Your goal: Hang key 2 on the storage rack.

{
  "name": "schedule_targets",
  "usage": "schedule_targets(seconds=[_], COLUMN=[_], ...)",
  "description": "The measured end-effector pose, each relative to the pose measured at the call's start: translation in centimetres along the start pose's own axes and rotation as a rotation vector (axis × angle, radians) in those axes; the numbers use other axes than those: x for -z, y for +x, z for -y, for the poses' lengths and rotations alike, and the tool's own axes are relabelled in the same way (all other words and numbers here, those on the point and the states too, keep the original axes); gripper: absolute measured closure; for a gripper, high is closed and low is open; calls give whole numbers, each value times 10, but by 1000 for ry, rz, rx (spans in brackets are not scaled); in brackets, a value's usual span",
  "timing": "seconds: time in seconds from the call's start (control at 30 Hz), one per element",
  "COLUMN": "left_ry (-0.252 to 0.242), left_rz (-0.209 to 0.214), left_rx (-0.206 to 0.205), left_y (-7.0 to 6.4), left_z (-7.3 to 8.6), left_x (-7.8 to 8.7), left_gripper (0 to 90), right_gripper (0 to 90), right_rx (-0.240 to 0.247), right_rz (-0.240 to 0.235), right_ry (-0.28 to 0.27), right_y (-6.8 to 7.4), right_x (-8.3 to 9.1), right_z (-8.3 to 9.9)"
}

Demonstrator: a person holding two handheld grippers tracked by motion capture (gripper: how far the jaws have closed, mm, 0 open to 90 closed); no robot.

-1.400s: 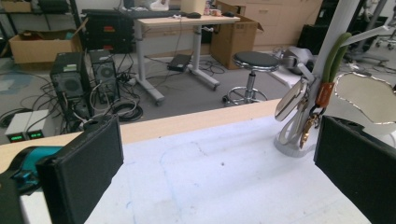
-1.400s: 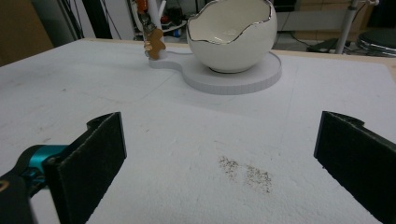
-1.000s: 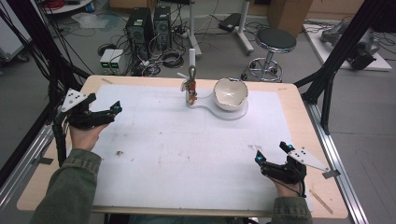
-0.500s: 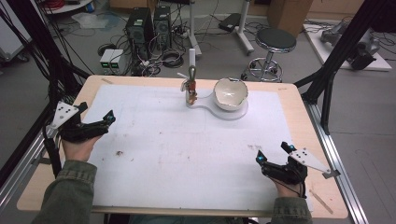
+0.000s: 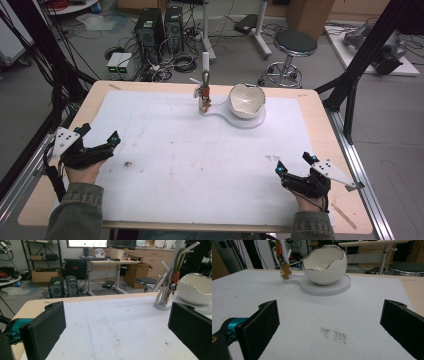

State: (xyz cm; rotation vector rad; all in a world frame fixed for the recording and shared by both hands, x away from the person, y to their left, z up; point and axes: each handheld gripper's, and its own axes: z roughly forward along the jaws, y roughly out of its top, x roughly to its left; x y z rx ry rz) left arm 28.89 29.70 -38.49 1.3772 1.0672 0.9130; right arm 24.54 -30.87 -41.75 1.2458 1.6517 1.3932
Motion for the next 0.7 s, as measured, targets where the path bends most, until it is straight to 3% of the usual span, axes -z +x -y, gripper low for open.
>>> schedule_targets(seconds=[0.23, 0.7], left_ry=[-49, -17], left_rz=[-24, -40], left_rx=[-16, -17], left_y=[3, 5], left_z=[5, 13], left_x=[12, 13], left_gripper=[17, 17], right_gripper=[12, 12], right_rx=[1, -2], right_rz=[8, 17], right_ry=[-5, -16], right_y=[-1, -1], right_x=[1, 3], right_z=[0, 0])
